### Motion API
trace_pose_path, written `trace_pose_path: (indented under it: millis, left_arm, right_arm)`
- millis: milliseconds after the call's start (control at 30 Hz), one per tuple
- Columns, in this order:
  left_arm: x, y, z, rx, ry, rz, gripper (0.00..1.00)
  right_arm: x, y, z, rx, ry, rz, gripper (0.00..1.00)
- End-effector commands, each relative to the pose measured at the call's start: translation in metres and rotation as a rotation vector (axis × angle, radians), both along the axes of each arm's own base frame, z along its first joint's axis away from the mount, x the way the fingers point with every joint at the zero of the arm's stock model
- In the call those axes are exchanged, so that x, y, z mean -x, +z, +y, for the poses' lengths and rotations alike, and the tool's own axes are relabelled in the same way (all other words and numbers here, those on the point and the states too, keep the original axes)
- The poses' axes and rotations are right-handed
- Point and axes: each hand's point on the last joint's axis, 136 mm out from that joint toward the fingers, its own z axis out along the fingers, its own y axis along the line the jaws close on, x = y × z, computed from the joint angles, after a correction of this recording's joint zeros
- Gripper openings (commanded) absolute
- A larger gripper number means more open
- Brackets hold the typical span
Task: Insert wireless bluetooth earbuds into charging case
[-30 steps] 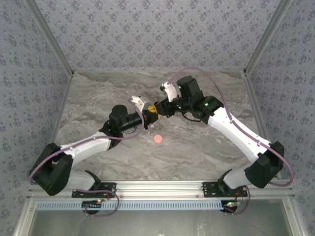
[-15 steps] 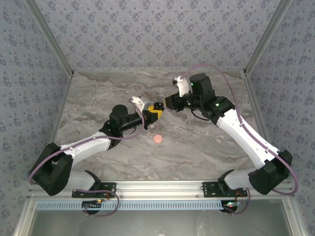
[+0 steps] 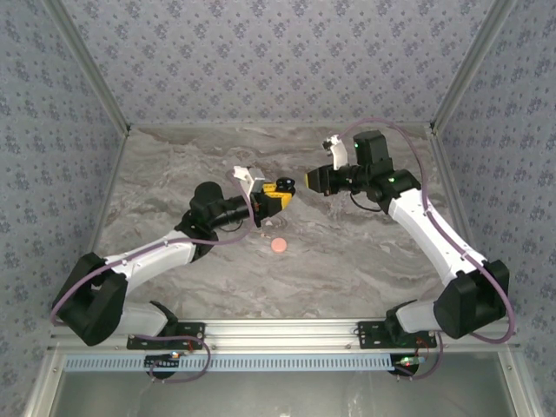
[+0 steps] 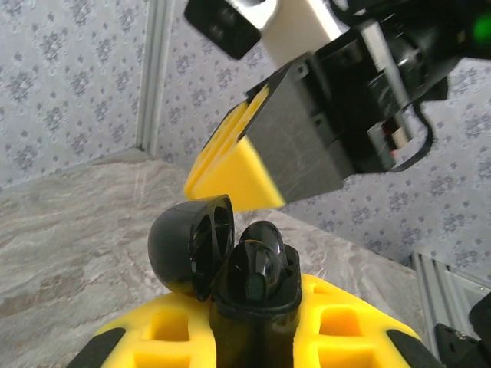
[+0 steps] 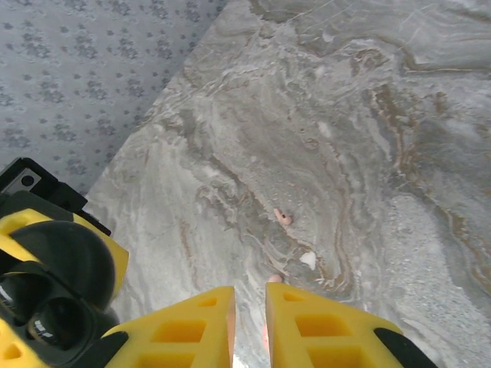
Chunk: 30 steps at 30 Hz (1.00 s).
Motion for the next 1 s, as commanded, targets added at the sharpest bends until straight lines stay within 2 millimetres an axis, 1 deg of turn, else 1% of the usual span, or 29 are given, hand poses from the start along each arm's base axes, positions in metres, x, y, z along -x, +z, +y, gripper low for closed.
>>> trace_pose_path:
  millis: [0, 300, 567, 833, 967]
  left_arm:
    - [0.010, 0.038, -0.005, 0.089, -0.070, -0.082, 0.13]
    - [0.018, 0.046, -0.006, 0.119, -0.114, -0.096, 0.13]
    - [0.022, 0.047, -0.007, 0.133, -0.139, -0.096, 0.13]
    - [0.022, 0.045, -0.009, 0.136, -0.150, -0.084, 0.13]
    - [0.020, 0.042, -0.010, 0.127, -0.147, -0.080, 0.13]
  right_arm:
    - [0.004, 0.003, 0.008, -0.062, 0.062, 0.010, 0.19]
    - [0.005, 0.008, 0.018, -0.128, 0.123, 0.021, 0.17]
    - [0.006, 0.015, 0.025, -0.184, 0.168, 0.022, 0.16]
    - [0.013, 0.028, 0.032, -0.241, 0.222, 0.015, 0.16]
    - [0.020, 0.032, 0.036, -0.258, 0.258, 0.016, 0.16]
